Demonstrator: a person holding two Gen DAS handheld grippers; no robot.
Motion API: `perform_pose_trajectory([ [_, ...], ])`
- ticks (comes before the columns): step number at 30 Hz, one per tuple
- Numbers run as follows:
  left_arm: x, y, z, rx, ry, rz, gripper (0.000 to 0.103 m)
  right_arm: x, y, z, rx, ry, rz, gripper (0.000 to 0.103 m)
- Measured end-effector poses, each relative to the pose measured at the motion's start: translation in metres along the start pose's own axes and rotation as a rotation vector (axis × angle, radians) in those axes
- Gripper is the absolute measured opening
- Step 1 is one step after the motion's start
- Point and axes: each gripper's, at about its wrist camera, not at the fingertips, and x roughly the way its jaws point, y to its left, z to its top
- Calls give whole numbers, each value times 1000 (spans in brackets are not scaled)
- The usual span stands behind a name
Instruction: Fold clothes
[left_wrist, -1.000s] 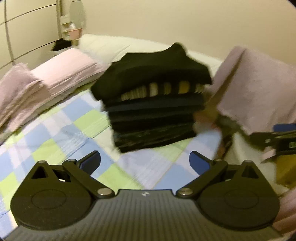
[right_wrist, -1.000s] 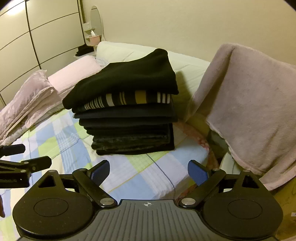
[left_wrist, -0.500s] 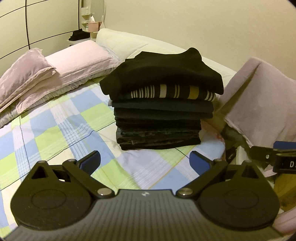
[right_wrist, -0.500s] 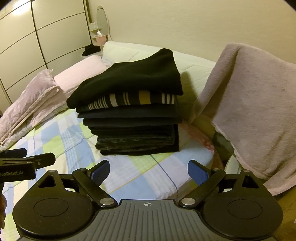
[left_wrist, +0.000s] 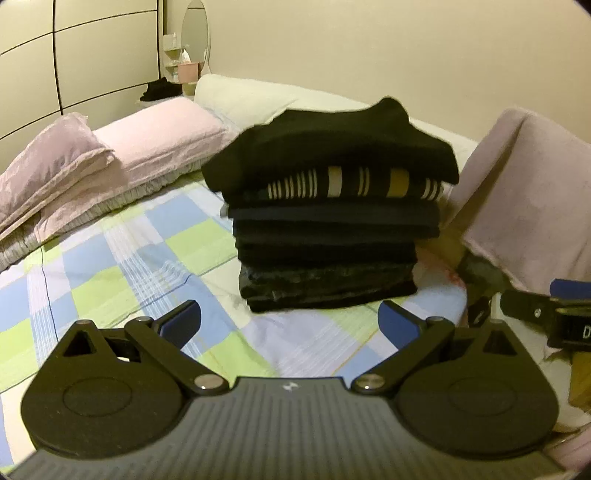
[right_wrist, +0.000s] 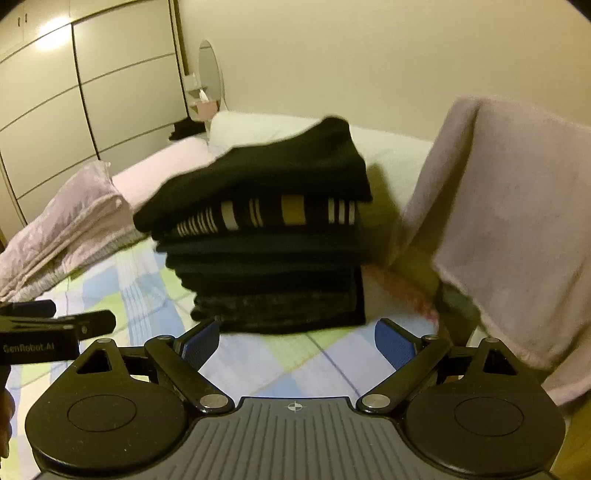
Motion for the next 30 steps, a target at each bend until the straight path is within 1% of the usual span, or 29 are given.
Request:
perform_pose_trajectory([
  [3, 5, 0, -4, 23, 11, -2, 101, 7, -1, -12, 10, 18, -1, 94],
  [5, 7, 0, -2, 27, 20, -3, 101, 8, -1, -14, 15, 23, -5, 94],
  [10, 4, 0, 6, 30, 29, -8, 101, 3, 0, -4, 15, 34, -24, 94],
  [16, 6, 1, 7, 17, 39, -12, 101, 4, 4, 2, -2, 56, -37, 94],
  [22, 9, 2, 4, 17, 50, -4, 101, 5, 8, 1, -12, 67, -35, 94],
  [30, 2, 0, 7, 22, 38, 7, 101, 3, 10, 4, -15, 81, -31, 94],
])
